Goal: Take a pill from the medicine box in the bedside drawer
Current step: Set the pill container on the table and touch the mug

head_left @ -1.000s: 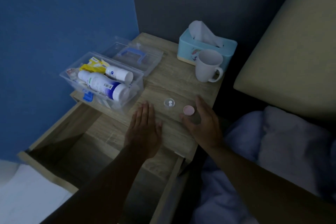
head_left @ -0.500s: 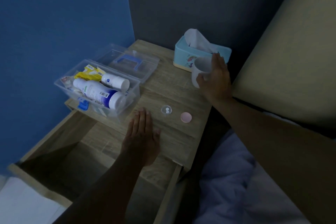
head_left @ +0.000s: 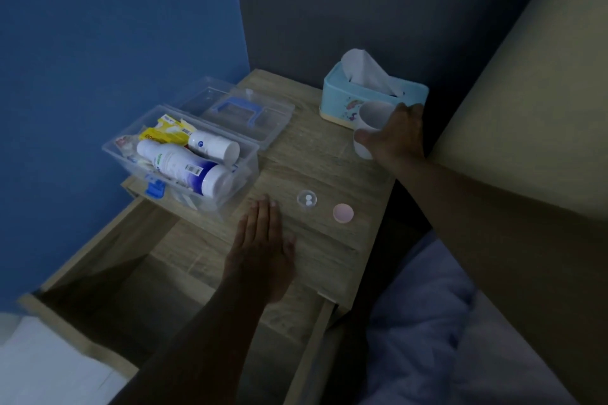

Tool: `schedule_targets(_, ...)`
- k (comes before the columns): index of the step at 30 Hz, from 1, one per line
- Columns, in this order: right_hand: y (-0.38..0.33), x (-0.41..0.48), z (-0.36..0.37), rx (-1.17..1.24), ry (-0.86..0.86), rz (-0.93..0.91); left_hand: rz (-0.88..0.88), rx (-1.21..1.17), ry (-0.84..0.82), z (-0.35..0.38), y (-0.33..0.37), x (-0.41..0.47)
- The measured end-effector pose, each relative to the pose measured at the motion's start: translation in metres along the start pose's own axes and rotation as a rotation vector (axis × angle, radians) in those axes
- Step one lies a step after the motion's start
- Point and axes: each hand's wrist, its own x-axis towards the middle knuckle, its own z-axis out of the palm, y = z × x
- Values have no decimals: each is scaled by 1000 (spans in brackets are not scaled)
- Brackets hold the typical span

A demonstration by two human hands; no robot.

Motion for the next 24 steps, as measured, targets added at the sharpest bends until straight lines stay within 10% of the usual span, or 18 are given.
schedule_targets(24,-21,-59,-18,90,-169,-282,-13,-75,-5,-3,1,0)
